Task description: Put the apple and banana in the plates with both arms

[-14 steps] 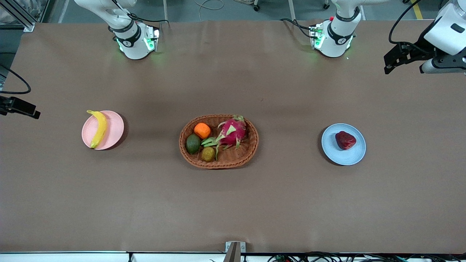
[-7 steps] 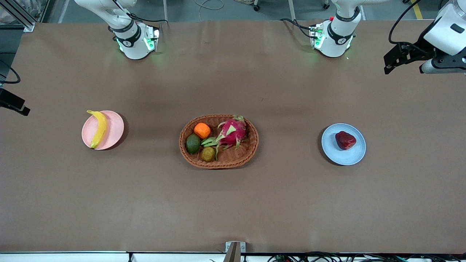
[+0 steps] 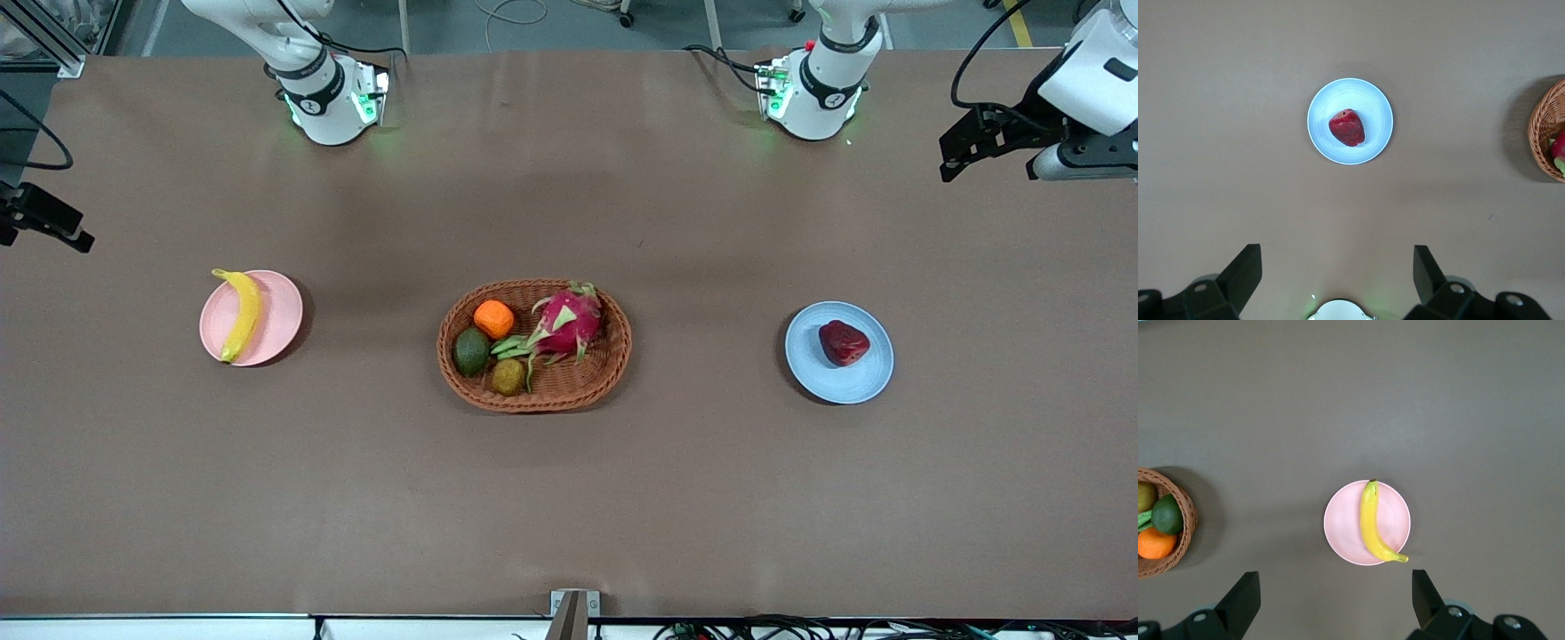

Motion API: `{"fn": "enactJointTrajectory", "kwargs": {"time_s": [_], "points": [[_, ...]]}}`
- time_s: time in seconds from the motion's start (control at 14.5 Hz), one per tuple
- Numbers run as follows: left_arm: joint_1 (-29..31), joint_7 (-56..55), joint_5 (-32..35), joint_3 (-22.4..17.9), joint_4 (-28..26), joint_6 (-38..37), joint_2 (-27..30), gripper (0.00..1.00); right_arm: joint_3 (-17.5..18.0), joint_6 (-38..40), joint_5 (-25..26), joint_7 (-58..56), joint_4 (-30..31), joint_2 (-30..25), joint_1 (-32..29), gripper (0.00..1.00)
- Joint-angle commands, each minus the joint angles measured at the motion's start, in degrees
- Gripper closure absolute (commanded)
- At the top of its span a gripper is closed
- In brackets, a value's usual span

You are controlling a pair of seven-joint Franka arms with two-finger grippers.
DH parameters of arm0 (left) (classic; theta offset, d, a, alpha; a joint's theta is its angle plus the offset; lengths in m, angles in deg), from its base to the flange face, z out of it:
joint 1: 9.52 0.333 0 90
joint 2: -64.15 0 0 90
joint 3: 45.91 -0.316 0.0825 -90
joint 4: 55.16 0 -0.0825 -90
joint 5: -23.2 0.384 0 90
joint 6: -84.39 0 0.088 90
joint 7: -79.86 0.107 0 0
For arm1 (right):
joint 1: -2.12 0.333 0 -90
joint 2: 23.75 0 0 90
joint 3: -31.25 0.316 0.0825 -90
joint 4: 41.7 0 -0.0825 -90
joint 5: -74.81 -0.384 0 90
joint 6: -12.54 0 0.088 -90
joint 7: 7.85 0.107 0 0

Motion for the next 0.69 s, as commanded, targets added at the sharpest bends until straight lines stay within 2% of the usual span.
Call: {"fn": "enactJointTrajectory", "kwargs": {"time_s": [0.0, 0.62], "points": [[0.2, 1.1, 0.1, -0.1, 1.0, 0.2, -0.2, 0.0, 0.7, -1.5, 0.4, -0.4, 3.9, -3.4, -0.7, 0.0], [0.2, 1.4, 0.1, -0.1, 1.2, 0.2, -0.5, 0.0, 0.8, -1.5, 1.3, -0.6, 4.3, -3.2, -0.6, 0.0]]}}
